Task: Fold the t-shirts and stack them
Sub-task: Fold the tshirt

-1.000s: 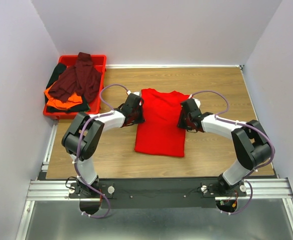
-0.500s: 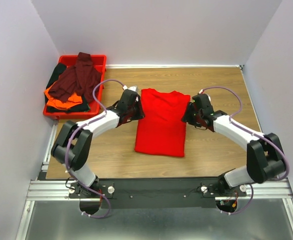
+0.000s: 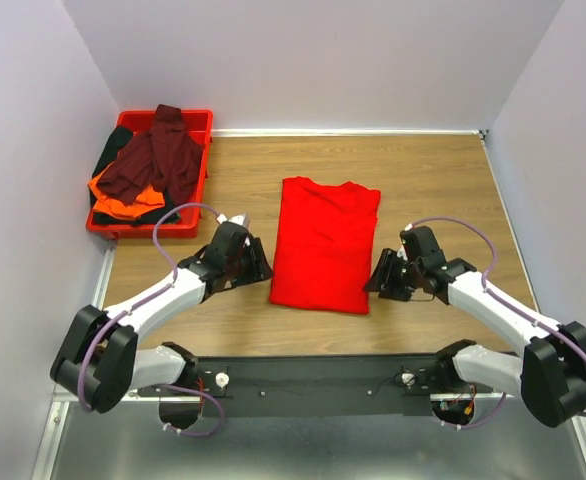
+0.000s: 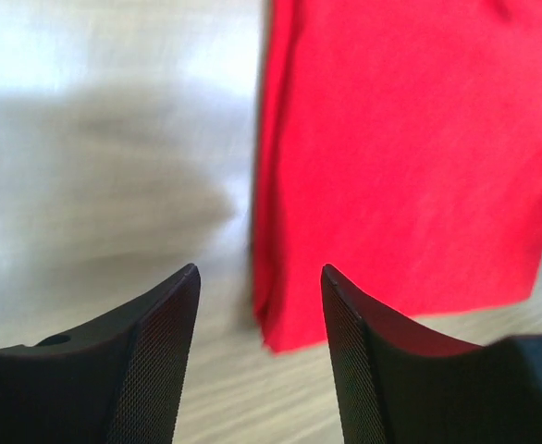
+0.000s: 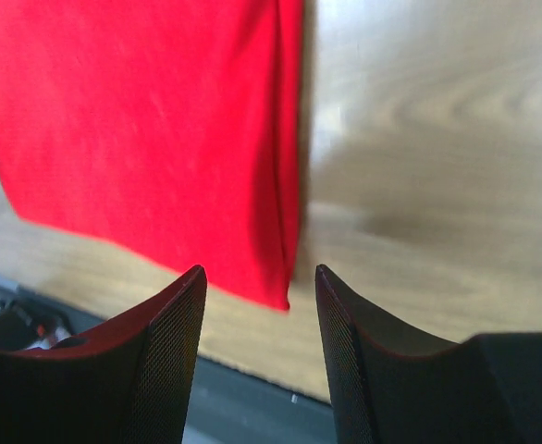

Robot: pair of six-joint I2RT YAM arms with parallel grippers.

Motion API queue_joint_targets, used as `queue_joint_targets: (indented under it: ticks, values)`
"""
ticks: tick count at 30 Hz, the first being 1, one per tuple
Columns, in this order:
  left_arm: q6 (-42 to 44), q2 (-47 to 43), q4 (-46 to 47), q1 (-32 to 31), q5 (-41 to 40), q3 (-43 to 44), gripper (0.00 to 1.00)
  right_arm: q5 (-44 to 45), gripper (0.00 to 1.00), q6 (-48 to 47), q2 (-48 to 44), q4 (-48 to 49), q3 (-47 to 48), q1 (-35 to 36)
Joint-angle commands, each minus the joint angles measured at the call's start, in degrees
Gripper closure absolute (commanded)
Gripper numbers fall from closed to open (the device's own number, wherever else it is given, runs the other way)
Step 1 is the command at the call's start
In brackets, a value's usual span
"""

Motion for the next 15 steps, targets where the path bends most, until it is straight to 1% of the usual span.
queue_joint_targets:
  ticks: [1,6,8,15]
  values:
    - [-1.9,-3.9,-1.6,-0.5,3.9,-3.2,0.37,-6.7,0.43,3.7,-2.6,-2.6,-2.9,0.1]
    - [-0.8,-4.5,-0.5,-1.2,5.9,-5.9,0.37,-7.5,0.44,4.6,-2.1,-2.5,-4.4,0.1]
    - [-1.0,-4.5,0.7,-2.4,6.9,-6.4,0.38,-7.9,0.45,5.1,-1.9,-1.9,-5.1,0.1]
    - [-4.1,-4.2,3.0,-6.3,5.9,-8.5,0.41,-10.0,0.45,6.9,-0.3,1.2,-6.8,0.1]
